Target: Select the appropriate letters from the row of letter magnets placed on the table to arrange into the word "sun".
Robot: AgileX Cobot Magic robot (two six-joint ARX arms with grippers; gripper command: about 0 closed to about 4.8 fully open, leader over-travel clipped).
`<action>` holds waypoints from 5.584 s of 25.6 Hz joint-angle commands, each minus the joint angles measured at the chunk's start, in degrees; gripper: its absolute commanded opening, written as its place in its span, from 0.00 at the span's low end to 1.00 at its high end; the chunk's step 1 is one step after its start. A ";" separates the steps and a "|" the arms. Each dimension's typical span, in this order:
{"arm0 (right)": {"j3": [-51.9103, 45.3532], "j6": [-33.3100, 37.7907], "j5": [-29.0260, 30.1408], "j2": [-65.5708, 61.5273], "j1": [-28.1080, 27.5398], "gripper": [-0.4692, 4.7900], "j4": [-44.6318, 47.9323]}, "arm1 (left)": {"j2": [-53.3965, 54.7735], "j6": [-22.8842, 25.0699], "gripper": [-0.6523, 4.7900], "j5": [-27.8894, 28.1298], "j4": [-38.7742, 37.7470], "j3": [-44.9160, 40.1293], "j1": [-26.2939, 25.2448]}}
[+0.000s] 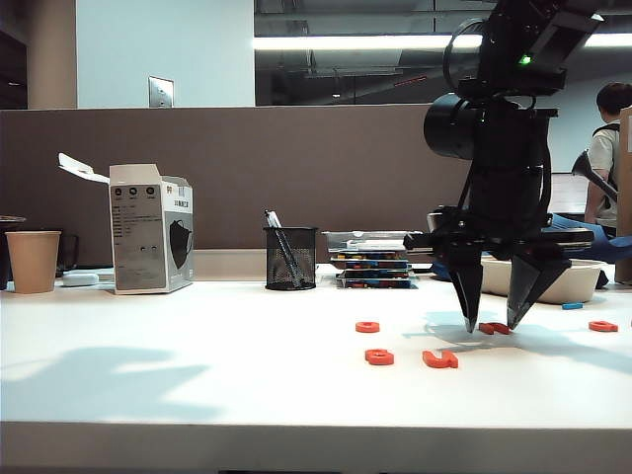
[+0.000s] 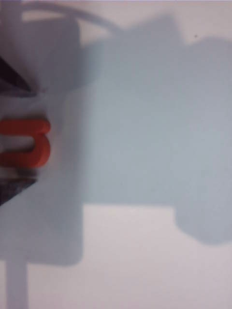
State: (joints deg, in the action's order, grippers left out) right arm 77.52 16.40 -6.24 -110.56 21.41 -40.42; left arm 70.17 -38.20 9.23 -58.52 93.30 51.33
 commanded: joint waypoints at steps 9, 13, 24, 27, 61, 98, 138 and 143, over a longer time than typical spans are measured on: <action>-0.26 -0.20 0.13 -0.59 0.00 0.22 -1.90 | -0.15 0.26 0.11 0.22 0.35 0.13 -0.04; -0.24 -0.20 -0.31 -0.59 0.00 0.23 -1.36 | -0.15 0.26 0.11 0.20 0.35 0.13 -0.04; -0.20 -0.15 -0.09 3.89 0.00 0.23 -1.31 | -0.13 0.26 0.11 0.20 0.33 0.13 -0.04; -0.20 -0.15 -0.09 6.60 -0.02 0.23 -1.40 | -0.13 0.26 0.11 0.20 0.35 0.11 -0.04; -26.97 15.08 6.45 20.72 6.86 0.23 12.13 | -0.15 0.26 0.11 -0.24 -1.44 0.11 -0.02; -25.79 15.06 6.62 18.82 6.82 0.51 7.21 | -0.15 0.26 0.11 -0.24 -2.29 0.13 -0.02; 11.19 -15.87 4.90 25.33 -16.63 0.08 -5.66 | -0.13 0.24 0.11 -0.24 -0.35 0.13 -0.02; 11.17 -17.20 6.75 28.37 -23.96 0.08 -5.84 | -0.13 0.24 0.11 -0.24 0.98 0.13 -0.02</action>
State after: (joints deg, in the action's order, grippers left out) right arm 88.31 0.12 -1.17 -83.48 -0.78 -46.63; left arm 70.17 -38.20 9.06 -58.72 93.30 51.37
